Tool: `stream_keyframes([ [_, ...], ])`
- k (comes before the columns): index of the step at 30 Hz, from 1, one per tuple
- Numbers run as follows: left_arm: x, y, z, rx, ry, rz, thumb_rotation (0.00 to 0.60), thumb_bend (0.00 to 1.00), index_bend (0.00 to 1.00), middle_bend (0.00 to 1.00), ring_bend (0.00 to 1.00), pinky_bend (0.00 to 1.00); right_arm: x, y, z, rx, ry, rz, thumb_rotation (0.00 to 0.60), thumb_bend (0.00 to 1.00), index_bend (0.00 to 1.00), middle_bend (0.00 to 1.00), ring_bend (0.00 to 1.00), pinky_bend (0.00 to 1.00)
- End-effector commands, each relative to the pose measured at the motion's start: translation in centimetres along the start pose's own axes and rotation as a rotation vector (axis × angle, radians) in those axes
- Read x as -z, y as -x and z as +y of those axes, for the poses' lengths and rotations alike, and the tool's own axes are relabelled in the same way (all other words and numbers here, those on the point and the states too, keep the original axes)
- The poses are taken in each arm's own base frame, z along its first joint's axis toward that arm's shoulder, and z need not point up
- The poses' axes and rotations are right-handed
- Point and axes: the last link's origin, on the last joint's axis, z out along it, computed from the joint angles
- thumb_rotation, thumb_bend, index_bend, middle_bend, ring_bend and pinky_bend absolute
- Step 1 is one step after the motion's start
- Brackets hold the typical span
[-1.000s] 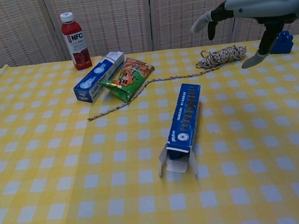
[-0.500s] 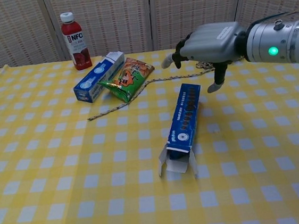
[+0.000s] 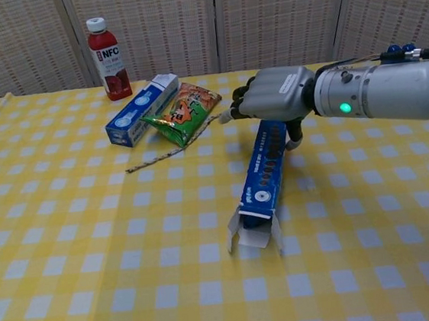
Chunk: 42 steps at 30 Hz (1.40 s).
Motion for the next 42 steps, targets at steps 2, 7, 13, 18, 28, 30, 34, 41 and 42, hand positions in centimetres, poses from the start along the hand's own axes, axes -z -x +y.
stream_keyframes([
  [2,0.1,0.1,-0.2,0.0,-0.006,-0.003,0.6,0.49,0.25,0.23,0.19,0.12,-0.5,0.4,-0.2,0.006,0.008,-0.015,0.6,0.14,0.08,0.16,0.05,0.15],
  [7,0.2,0.2,-0.3,0.001,-0.009,-0.005,0.6,0.49,0.25,0.23,0.19,0.12,-1.1,0.8,0.0,-0.008,0.031,-0.028,0.6,0.19,0.16,0.17,0.05,0.15],
  [13,0.2,0.2,-0.4,0.0,-0.014,-0.007,0.6,0.49,0.25,0.23,0.19,0.12,-1.4,1.3,0.1,-0.014,0.046,-0.04,0.6,0.23,0.27,0.2,0.05,0.15],
  [18,0.2,0.3,-0.4,0.001,-0.012,-0.012,0.6,0.49,0.25,0.23,0.19,0.12,-1.2,1.8,0.3,-0.01,0.052,-0.05,0.6,0.24,0.34,0.23,0.07,0.15],
  [28,0.1,0.4,-0.5,0.001,-0.011,-0.01,0.6,0.49,0.25,0.23,0.19,0.12,0.2,1.9,1.6,-0.047,0.077,-0.019,0.6,0.25,0.45,0.3,0.12,0.15],
  [30,0.1,0.4,-0.5,0.003,-0.01,-0.009,0.6,0.49,0.25,0.23,0.19,0.12,0.6,1.5,2.2,-0.059,0.09,0.005,0.6,0.26,0.46,0.31,0.12,0.15],
  [34,0.0,0.3,-0.4,0.003,-0.001,-0.006,0.6,0.49,0.25,0.23,0.19,0.12,1.9,-0.4,3.8,-0.084,0.12,0.086,0.6,0.26,0.48,0.32,0.14,0.15],
  [41,-0.2,0.1,-0.1,0.007,0.009,0.001,0.6,0.49,0.25,0.23,0.19,0.12,4.6,-4.9,6.3,-0.09,0.15,0.24,0.6,0.26,0.51,0.35,0.16,0.15],
  [42,-0.2,0.1,-0.1,0.007,0.01,0.001,0.6,0.49,0.25,0.23,0.19,0.12,5.0,-5.6,6.5,-0.096,0.155,0.261,0.6,0.26,0.51,0.35,0.17,0.15],
])
